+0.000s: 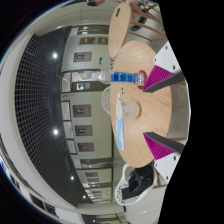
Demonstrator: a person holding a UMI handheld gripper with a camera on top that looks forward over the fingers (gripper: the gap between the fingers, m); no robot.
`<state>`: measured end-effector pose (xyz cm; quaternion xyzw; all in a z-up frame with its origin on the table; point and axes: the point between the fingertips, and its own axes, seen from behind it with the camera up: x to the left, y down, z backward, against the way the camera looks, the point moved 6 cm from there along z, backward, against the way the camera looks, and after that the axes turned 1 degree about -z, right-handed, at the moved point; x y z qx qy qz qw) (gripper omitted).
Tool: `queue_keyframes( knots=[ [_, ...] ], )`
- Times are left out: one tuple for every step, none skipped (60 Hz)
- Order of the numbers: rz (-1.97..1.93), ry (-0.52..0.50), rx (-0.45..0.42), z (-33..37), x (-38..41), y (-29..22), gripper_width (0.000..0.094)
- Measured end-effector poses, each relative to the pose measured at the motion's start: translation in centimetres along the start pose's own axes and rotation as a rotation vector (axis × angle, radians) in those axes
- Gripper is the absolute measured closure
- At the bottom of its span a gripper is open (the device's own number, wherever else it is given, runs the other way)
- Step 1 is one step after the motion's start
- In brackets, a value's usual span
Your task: Pour water
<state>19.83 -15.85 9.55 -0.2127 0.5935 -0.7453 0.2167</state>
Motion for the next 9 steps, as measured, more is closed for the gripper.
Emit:
queue_keyframes(
  knots=[
    [-0.008,-0.009,-0.003,0.2,0.2,0.1,0.0078],
    [-0.014,-0.018,-0.006,0.3,0.4,0.2,0.0078],
    [-0.020,-0.028,-0.009,0.4,0.5,0.3,0.0080],
    [-0.025,-0.036,-0.011,0.4,0.7,0.4,0.0078],
    [-0.029,-0.043,-0.012,0.5,0.8,0.6,0.0078],
    [-0.032,-0.050,-0.012,0.5,0.8,0.7,0.0079],
    [-0.035,-0.053,-0.010,0.2,1.3,0.4,0.0079],
    [-0.035,-0.055,-0.012,0.1,1.1,0.7,0.0080],
    [-0.037,-0.056,-0.013,0.2,0.7,0.8,0.0079]
  ],
)
